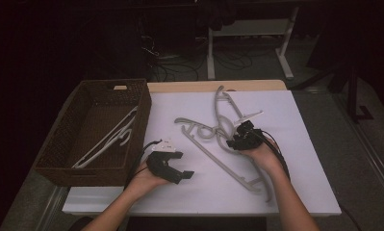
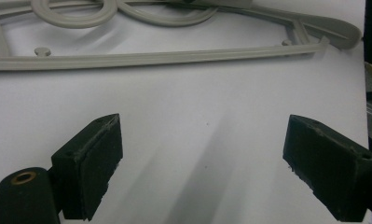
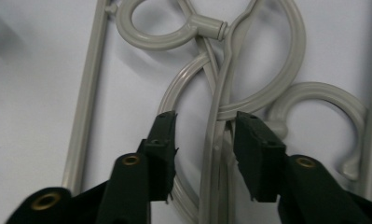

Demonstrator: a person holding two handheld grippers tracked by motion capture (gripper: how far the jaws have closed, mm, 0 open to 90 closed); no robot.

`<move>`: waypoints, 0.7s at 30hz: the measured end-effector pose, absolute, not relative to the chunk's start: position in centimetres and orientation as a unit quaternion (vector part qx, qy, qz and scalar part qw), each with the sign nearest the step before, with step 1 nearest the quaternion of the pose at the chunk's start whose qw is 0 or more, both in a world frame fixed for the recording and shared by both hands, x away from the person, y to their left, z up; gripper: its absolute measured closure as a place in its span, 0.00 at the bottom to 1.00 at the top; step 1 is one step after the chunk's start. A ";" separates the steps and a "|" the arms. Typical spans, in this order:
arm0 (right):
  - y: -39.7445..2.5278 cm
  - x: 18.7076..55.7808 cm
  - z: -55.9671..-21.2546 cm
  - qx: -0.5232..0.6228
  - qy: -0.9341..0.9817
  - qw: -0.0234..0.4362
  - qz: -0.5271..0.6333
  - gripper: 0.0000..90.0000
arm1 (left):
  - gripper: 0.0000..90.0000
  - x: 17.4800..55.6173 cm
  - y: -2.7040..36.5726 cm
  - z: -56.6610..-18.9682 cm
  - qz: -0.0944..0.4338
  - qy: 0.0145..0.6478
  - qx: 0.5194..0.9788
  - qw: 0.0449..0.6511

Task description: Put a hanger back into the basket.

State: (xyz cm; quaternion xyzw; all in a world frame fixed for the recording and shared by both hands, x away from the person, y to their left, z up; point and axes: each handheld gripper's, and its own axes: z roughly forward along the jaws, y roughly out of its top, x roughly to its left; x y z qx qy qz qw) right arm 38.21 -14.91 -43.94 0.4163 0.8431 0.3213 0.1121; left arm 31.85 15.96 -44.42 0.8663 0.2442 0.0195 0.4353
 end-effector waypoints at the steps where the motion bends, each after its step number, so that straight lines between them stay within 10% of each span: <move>1: -14.8 38.2 -44.1 0.417 0.844 0.114 0.316 0.71 | 0.13 31.9 16.0 -44.5 0.021 0.244 0.867 0.434; 21: -15.2 38.3 -44.6 0.420 0.843 0.112 0.316 0.89 | 0.14 32.3 16.6 -44.7 0.028 0.252 0.865 0.433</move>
